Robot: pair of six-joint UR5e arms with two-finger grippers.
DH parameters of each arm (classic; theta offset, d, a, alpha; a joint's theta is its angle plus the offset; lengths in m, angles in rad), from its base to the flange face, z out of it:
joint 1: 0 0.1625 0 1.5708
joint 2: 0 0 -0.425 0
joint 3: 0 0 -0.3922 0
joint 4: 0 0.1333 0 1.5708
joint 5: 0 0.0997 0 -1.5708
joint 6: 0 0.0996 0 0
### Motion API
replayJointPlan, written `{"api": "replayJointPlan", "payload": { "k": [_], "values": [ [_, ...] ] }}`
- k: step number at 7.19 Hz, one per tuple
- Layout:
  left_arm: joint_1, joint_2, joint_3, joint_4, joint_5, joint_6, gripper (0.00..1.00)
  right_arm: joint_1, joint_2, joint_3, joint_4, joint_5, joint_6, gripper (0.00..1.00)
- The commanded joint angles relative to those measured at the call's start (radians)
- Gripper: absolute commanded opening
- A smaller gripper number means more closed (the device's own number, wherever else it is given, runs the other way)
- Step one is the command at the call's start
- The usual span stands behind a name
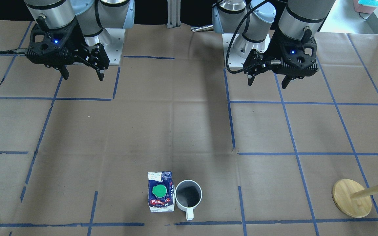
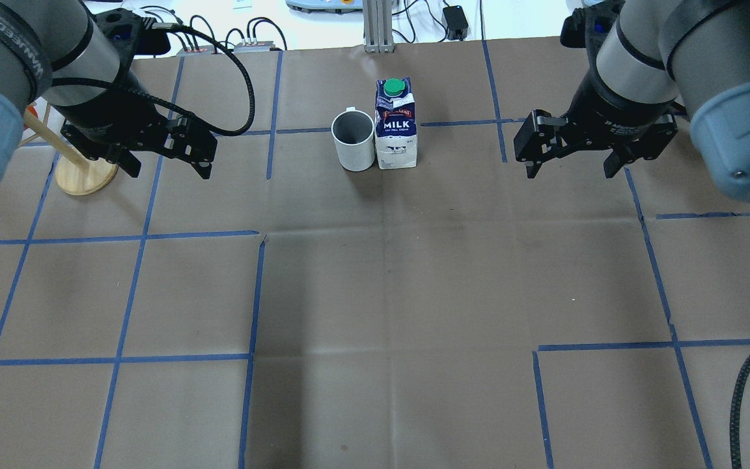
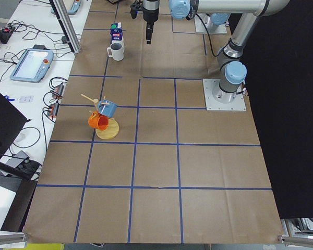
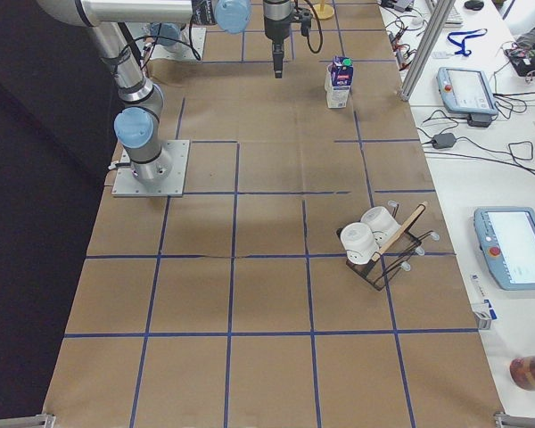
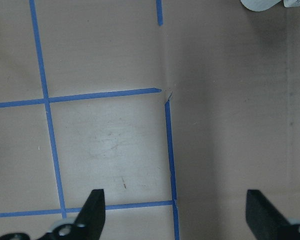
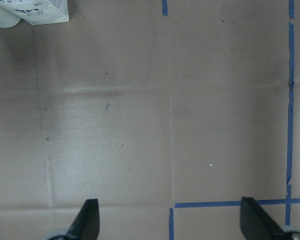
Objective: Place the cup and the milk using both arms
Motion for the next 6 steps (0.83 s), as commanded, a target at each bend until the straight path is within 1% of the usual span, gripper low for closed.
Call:
{"api": "replayJointPlan", "payload": {
  "k": [1, 6],
  "values": [
    [0.000, 0.000, -0.002, -0.001, 0.000, 0.000, 1.00, 0.000, 0.003, -0.003, 0.007, -0.001, 0.002, 1.00],
    [0.000, 0.000, 0.000, -0.003, 0.000, 0.000, 1.00, 0.000, 0.001, 0.006, 0.007, -0.001, 0.000, 1.00]
  ]
}}
